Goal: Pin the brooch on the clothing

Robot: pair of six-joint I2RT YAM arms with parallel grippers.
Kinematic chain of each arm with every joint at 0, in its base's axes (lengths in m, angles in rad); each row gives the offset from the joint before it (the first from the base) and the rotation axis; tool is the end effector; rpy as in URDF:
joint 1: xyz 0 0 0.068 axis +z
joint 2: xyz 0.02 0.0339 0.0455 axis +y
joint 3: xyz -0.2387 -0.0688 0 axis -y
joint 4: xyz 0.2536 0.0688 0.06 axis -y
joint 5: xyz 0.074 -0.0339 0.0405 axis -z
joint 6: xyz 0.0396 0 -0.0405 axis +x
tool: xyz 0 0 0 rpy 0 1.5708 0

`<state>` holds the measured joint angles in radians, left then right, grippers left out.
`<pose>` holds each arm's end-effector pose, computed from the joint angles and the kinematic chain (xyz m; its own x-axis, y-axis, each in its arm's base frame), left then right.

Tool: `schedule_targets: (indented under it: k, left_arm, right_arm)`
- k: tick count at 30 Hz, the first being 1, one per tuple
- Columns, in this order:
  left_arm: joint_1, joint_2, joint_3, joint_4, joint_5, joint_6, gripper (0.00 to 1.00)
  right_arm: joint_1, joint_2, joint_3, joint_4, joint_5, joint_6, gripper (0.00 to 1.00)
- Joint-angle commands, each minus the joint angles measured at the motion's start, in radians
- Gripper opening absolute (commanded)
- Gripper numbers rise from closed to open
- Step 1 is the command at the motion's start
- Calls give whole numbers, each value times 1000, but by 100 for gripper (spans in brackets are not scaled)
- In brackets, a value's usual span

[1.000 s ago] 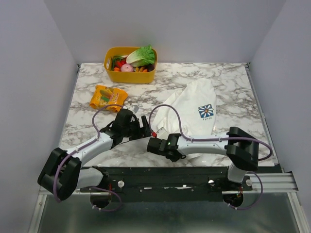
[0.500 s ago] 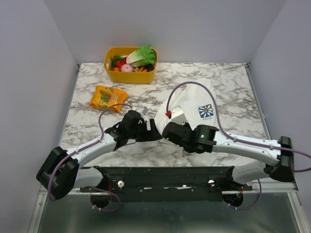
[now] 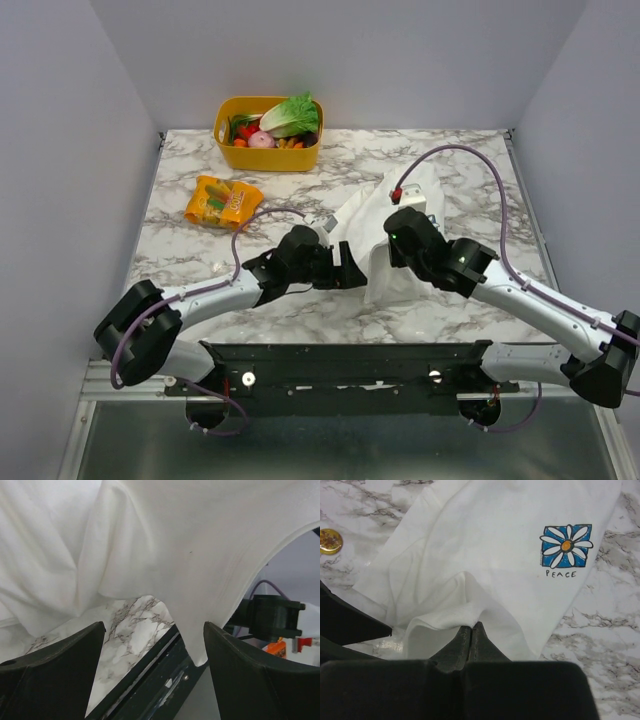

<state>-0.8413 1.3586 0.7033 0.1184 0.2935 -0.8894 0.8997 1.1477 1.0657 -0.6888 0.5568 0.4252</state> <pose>0.1938 -0.2339 0.1826 -0.8977 -0.1114 -0.4263 0.2891 0.5813 -0.7606 0.1761 0.1881 0.2952 -0.5717 -0.1568 -0.8054 -0.2122 0.9764 -0.0395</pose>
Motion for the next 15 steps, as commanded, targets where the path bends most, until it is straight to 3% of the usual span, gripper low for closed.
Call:
schedule_targets:
  k: [1,3,11,15]
  left_arm:
    - [-7,-7,-70,243,108,-153,89]
    - [-12,-36,-106,299,104,-184,89]
    - [-19,-165,-114,181,1,-119,91]
    - [-57,-132,-29,-18,-106,-7,90]
  right_arm:
    - [-19,17,-24,71,-55,-22,0]
    - [-22,26,-24,75,-58,-20,0]
    - [-33,40,-12,78,-74,-26,1]
    - [-33,41,0,80,-90,-28,0]
